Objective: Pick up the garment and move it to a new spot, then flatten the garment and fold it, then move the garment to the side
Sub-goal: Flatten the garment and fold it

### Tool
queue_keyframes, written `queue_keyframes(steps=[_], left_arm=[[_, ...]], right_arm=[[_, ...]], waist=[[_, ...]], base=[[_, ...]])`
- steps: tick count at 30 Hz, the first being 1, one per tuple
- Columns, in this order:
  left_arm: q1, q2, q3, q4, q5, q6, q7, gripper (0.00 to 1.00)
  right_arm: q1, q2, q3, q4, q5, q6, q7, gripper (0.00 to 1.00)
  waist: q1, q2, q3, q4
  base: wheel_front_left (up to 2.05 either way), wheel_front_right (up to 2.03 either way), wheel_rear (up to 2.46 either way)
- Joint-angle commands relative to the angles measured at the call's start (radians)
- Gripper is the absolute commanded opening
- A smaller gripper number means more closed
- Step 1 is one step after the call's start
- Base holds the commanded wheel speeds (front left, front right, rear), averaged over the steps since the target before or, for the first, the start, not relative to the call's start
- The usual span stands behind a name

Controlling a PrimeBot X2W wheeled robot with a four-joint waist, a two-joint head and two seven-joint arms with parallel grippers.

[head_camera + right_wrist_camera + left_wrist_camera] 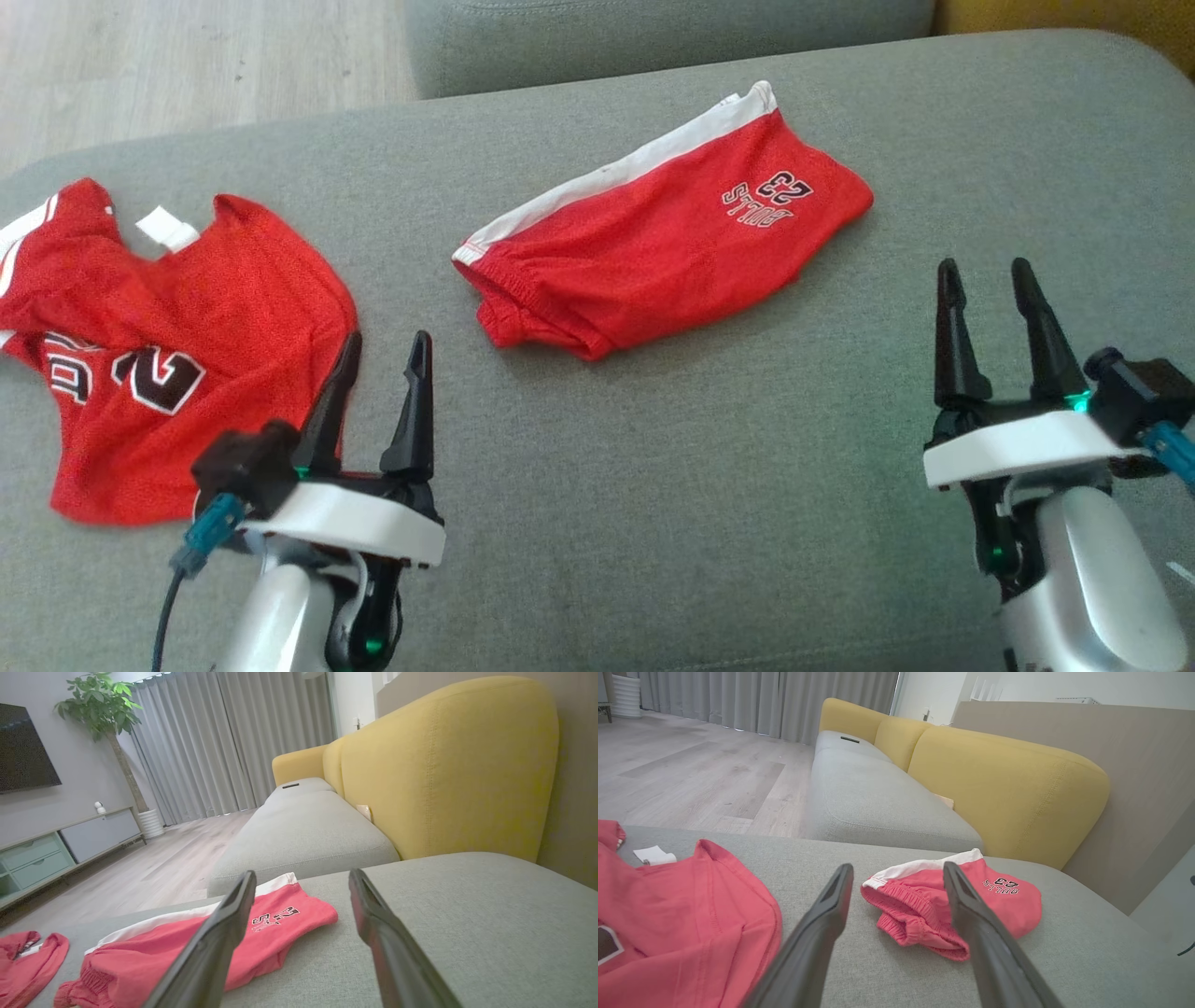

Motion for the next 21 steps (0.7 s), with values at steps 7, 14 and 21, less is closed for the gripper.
queue_keyframes(steps=[7,14,21], left_arm=[[-0.052,0.001,0.011,-0.058,-0.008,0.001,-0.005,1.0],[-0.084,0.001,-0.016,-0.057,-0.012,-0.001,-0.005,1.0],[-0.113,0.001,-0.057,-0.05,-0.031,0.005,-0.005,1.0]], right_arm=[[-0.011,0.022,-0.009,-0.096,-0.016,-0.001,0.045,1.0],[-0.084,0.026,-0.08,-0.04,0.119,-0.001,0.134,1.0],[-0.233,0.027,-0.193,0.149,0.339,-0.001,0.262,1.0]], waist=[[0.0001,-0.0001,0.036,0.018],[0.0001,-0.0001,0.09,0.059],[0.0001,-0.0001,0.142,0.132]], base=[[0.0,0.0,0.0],[0.0,0.0,0.0],[0.0,0.0,0.0]])
